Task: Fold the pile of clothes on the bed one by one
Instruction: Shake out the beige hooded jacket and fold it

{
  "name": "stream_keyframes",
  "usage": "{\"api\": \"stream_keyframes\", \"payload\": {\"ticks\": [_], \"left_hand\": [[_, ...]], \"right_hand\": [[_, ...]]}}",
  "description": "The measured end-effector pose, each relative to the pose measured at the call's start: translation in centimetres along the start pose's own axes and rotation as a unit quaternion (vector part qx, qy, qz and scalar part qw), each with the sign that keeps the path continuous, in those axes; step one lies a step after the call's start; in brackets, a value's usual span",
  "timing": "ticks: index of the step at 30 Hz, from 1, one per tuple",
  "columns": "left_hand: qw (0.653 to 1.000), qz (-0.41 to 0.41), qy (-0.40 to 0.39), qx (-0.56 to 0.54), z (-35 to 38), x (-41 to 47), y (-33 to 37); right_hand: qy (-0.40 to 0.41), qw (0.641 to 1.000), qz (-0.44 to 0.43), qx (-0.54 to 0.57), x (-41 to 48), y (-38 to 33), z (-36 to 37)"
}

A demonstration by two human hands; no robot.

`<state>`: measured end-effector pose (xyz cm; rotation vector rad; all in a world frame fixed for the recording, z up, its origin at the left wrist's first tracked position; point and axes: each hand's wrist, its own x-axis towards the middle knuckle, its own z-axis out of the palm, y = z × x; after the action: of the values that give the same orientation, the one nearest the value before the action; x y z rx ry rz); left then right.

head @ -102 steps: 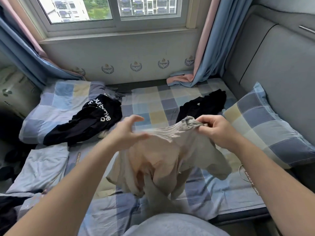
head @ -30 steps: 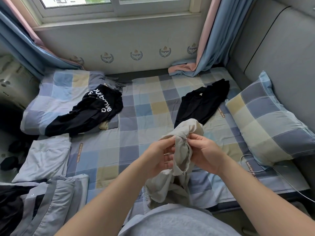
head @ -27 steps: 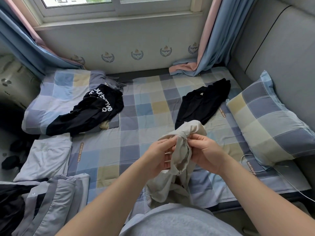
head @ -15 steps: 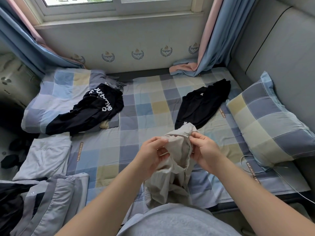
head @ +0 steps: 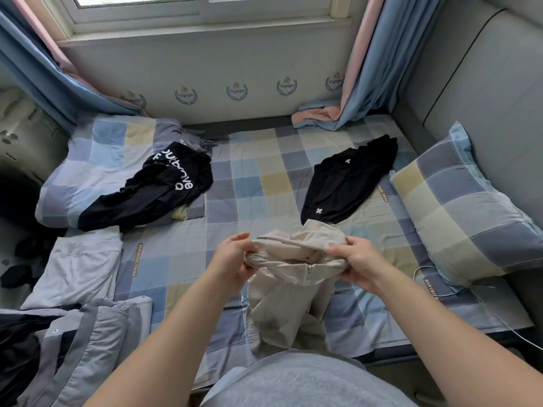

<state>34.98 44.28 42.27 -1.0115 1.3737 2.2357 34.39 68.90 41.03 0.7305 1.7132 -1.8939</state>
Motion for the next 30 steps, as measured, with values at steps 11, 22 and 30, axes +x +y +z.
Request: {"api": "stream_keyframes", "payload": {"ticks": [11,22,30], "left_hand": [[0.931,0.16,0.154,0.291,-3.4,3.1,4.4],[0.978,0.081,-0.043,0.186,-6.1,1.1,16.6],[0.961,0.267,-0.075,0.025,-5.3,-4.4,33.2]], "right_hand": [[0.213,0.976,-0.049,0.023,3.9,-3.8,-0.7],[0.08,0.994,-0.074,-0.008,1.2,-11.5,5.6],[0.129,0.96,-0.241,0.062,-4.6,-26.0,16.5]]}}
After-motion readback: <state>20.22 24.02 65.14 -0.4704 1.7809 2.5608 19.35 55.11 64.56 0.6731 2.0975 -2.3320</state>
